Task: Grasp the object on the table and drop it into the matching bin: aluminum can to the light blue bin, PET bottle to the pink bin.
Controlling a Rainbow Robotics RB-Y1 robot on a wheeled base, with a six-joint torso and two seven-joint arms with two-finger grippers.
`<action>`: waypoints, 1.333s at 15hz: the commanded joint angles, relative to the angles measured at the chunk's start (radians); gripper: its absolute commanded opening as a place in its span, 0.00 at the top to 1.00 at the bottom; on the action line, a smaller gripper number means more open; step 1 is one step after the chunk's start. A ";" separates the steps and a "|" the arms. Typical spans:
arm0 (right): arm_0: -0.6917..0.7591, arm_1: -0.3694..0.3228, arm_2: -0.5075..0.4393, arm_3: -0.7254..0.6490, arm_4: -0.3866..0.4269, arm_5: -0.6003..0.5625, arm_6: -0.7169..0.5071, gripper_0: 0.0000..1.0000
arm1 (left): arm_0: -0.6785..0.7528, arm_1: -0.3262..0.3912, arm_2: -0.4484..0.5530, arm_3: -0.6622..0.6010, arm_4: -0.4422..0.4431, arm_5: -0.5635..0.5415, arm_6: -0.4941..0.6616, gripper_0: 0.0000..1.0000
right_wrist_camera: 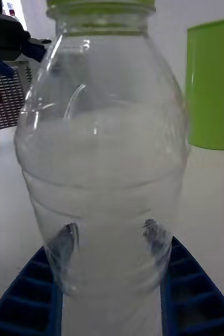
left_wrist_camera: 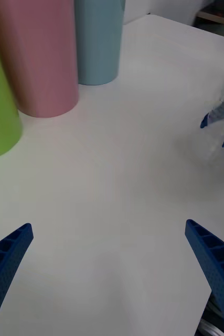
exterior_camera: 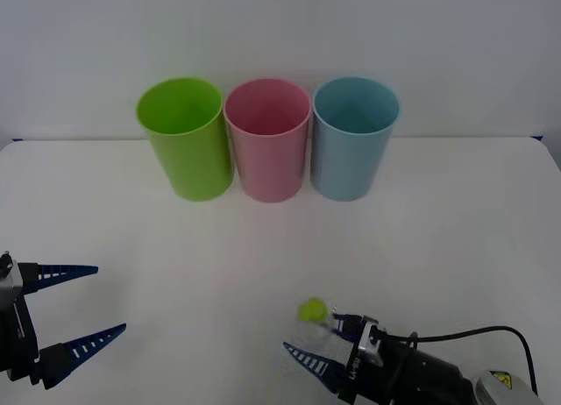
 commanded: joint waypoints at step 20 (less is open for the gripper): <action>0.028 -0.155 -0.067 -0.522 -0.197 0.113 -0.263 1.00 | 0.000 0.000 0.000 0.000 0.000 0.000 0.000 0.00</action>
